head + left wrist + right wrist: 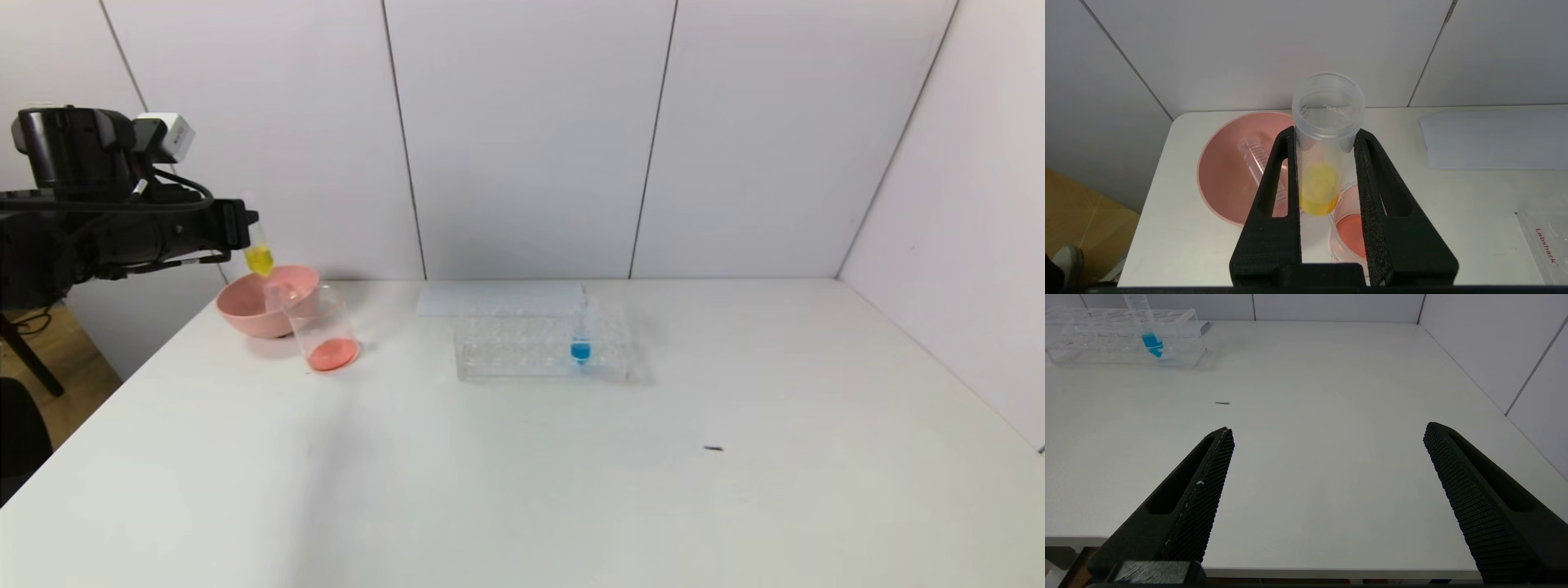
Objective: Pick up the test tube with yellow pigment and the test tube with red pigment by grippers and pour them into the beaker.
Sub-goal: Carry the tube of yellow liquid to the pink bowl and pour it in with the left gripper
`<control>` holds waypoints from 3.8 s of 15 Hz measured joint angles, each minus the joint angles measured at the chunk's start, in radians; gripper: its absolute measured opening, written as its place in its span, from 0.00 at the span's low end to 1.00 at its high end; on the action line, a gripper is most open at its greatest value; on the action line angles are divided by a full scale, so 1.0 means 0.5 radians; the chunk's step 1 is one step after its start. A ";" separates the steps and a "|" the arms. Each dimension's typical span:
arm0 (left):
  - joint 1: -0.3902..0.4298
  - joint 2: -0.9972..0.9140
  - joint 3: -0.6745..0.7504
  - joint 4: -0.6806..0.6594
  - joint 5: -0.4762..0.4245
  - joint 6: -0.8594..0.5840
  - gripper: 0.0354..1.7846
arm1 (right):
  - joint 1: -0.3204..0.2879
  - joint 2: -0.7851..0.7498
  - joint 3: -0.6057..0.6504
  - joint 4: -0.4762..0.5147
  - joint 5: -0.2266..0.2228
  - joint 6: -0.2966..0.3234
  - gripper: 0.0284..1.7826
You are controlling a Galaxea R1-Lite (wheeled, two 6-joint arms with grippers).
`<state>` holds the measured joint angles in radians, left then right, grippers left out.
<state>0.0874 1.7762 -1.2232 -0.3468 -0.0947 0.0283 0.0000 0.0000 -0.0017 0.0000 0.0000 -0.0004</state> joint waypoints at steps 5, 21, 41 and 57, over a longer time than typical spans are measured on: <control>0.003 0.031 0.024 -0.003 0.001 -0.004 0.23 | 0.000 0.000 0.000 0.000 0.000 -0.001 0.95; 0.048 0.108 0.087 -0.204 -0.100 0.157 0.23 | 0.000 0.000 0.000 0.000 0.000 0.000 0.95; 0.060 0.098 0.203 -0.203 -0.186 0.511 0.23 | 0.000 0.000 0.000 0.000 0.000 0.000 0.95; 0.103 0.109 0.163 -0.177 -0.346 0.749 0.23 | 0.000 0.000 0.000 0.000 -0.001 -0.001 0.95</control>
<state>0.1389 1.8309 -1.1419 -0.4353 -0.2679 0.4026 0.0000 0.0000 -0.0017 0.0000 -0.0004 -0.0009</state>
